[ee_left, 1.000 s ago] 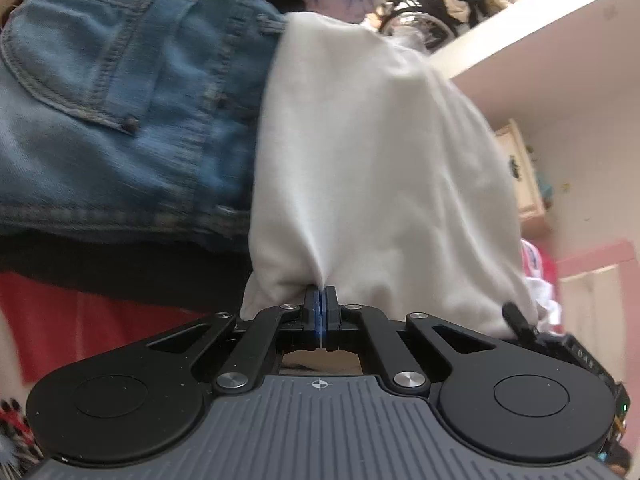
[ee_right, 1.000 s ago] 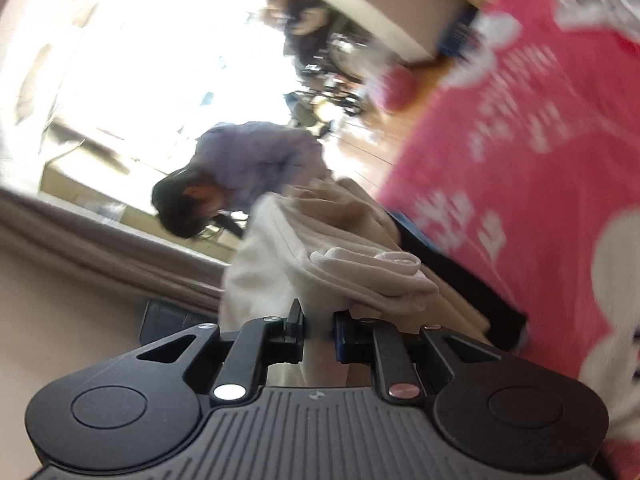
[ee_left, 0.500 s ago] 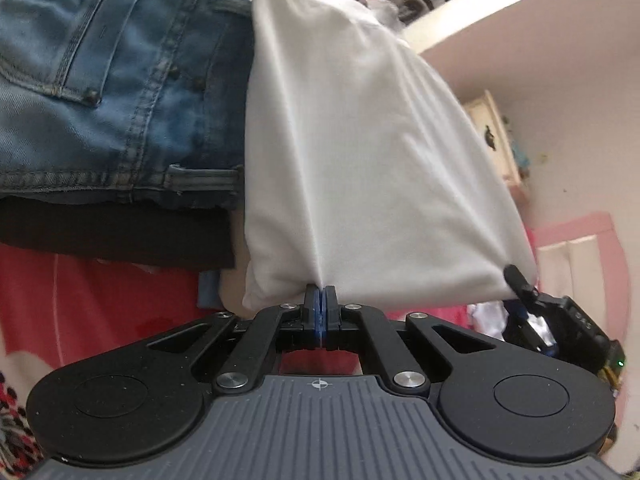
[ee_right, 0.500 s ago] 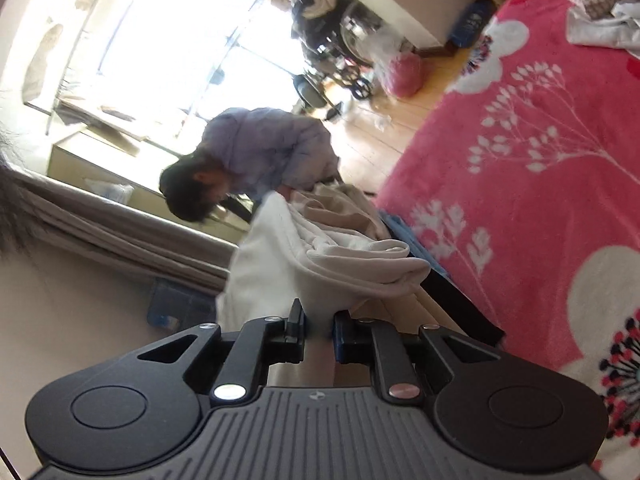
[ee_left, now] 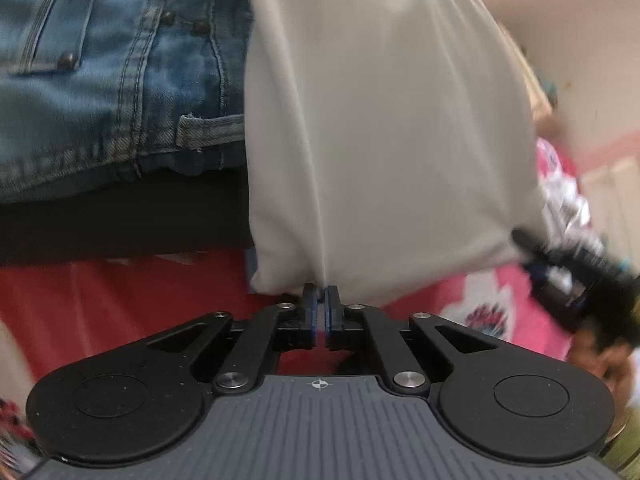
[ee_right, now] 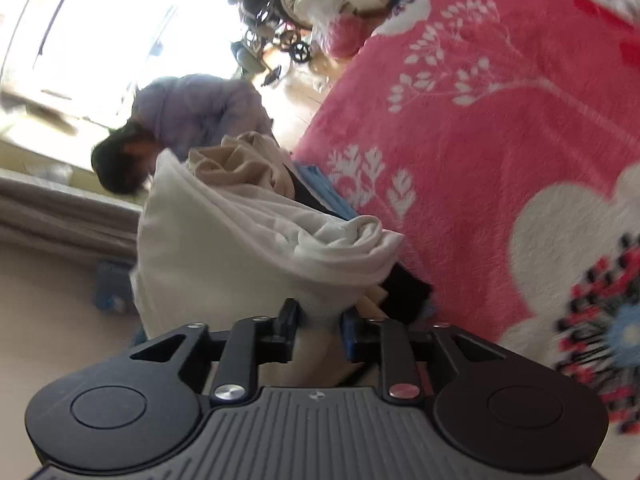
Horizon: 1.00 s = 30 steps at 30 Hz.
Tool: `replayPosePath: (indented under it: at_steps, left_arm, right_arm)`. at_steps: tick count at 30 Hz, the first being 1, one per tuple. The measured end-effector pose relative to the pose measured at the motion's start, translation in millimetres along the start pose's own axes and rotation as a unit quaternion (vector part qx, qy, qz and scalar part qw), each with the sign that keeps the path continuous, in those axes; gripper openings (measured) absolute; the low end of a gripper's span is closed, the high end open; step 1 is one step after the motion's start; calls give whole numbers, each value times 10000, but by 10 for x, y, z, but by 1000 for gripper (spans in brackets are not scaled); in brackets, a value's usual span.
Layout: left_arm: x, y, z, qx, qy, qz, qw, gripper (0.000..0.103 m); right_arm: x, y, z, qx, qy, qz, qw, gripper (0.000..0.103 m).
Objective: Fold clothes
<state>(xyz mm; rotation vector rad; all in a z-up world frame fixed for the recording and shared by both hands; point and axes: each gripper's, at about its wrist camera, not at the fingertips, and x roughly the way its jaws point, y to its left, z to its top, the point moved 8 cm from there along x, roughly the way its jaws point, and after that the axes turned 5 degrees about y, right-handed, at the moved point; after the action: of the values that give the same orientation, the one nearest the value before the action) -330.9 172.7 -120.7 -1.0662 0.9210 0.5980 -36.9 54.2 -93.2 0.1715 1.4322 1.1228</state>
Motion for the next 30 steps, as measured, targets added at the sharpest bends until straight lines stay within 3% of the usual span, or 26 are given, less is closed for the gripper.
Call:
replayPosePath:
  at_steps: [2, 5, 7, 10, 12, 13, 15, 18, 22, 25, 27, 30]
  left_arm:
    - [-79, 6, -78, 307, 152, 137, 9993, 21]
    - [-314, 10, -175, 762, 300, 357, 9960, 23]
    - [-501, -6, -130, 851, 199, 384, 9954, 23]
    - [-641, -151, 138, 954, -317, 102, 9949, 23]
    - [-605, -288, 324, 1043, -686, -177, 9920, 23]
    - [-552, -357, 399, 1069, -843, -314, 9902, 23]
    - [-397, -428, 473, 1076, -945, -425, 9888, 23]
    - [-66, -322, 508, 855, -799, -91, 9931, 23]
    - [96, -200, 540, 639, -742, -8, 9952, 23]
    - [143, -211, 549, 854, -730, 58, 9937, 23]
    - [192, -208, 560, 996, -702, 113, 9925, 23]
    - [246, -154, 613, 860, -578, 34, 9946, 23]
  right_arm:
    - [-227, -5, 20, -374, -74, -416, 9984, 35]
    - [-595, 92, 163, -702, -427, -582, 9949, 35]
    - [-704, 342, 342, -1024, -672, -372, 9918, 38]
    - [-535, 961, 662, -1867, -857, 284, 9783, 56]
    - [-265, 1385, 861, -2482, -770, 788, 9624, 71]
    - [-97, 1565, 955, -2737, -662, 983, 9545, 77]
    - [282, 1802, 1147, -3058, -373, 1140, 9445, 78]
    - [796, 1923, 1426, -3144, 167, 1273, 9406, 80]
    - [1321, 2016, 1697, -3049, 963, 1687, 9324, 84]
    - [1666, 2100, 1730, -2939, 1695, 2218, 9142, 85]
    - [1898, 2137, 1703, -2841, 2171, 2416, 9021, 86]
    - [2177, 2200, 1596, -2855, 2727, 2561, 8823, 79]
